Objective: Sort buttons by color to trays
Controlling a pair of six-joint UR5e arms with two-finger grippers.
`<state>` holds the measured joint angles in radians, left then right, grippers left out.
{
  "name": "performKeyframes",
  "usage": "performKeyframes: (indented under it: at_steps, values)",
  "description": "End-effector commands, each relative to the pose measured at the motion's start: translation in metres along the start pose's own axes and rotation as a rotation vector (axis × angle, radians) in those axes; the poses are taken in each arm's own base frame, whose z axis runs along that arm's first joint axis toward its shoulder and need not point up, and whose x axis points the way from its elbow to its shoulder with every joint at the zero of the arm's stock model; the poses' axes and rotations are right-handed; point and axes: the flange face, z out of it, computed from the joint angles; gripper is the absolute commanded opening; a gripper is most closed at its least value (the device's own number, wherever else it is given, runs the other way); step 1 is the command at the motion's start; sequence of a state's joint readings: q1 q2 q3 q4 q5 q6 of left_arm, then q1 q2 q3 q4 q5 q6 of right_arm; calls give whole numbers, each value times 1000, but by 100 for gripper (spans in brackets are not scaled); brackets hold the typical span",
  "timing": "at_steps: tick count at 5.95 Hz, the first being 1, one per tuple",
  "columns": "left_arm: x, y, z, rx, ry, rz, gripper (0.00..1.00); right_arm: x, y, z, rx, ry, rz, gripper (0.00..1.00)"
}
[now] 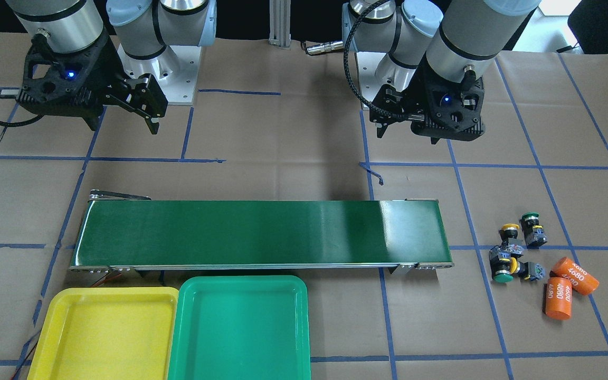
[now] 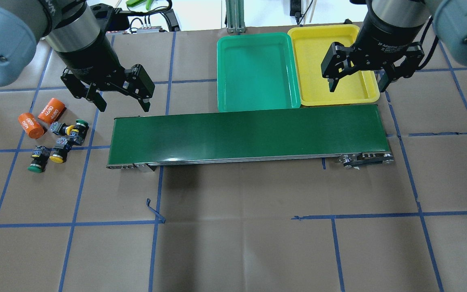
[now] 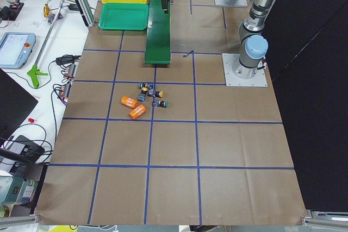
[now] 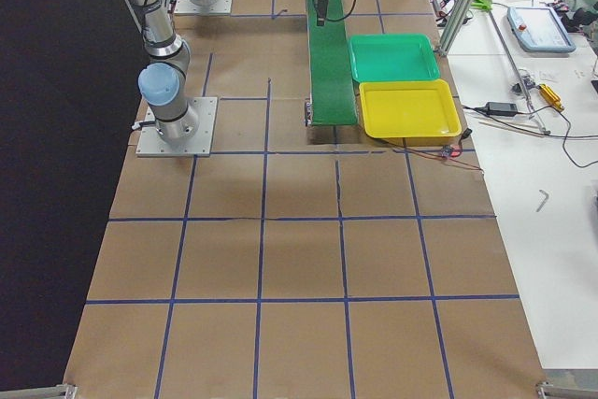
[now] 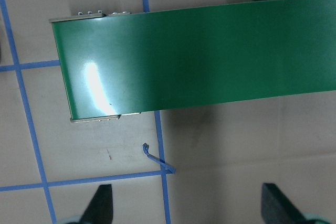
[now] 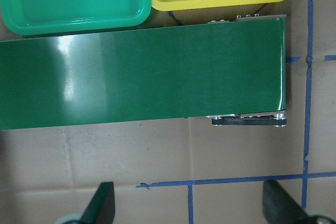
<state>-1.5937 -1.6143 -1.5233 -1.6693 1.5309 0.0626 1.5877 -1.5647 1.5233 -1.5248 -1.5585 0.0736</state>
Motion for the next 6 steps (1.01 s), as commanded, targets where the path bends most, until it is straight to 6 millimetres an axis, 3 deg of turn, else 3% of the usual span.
performKeyframes:
  at_steps: [1,3,4,6]
  values:
    - [-2,0,0,1,0,-4,99,0,0,0,-1,0,0,100]
    - [-14,-4,-1,2,2,-22,99,0,0,1,-3,0,0,100]
    - [-41,-6,1,-7,-29,-63,99,0,0,1,-3,0,0,100]
    - [-117,-36,26,-32,-15,8,99,0,0,1,-3,0,0,100]
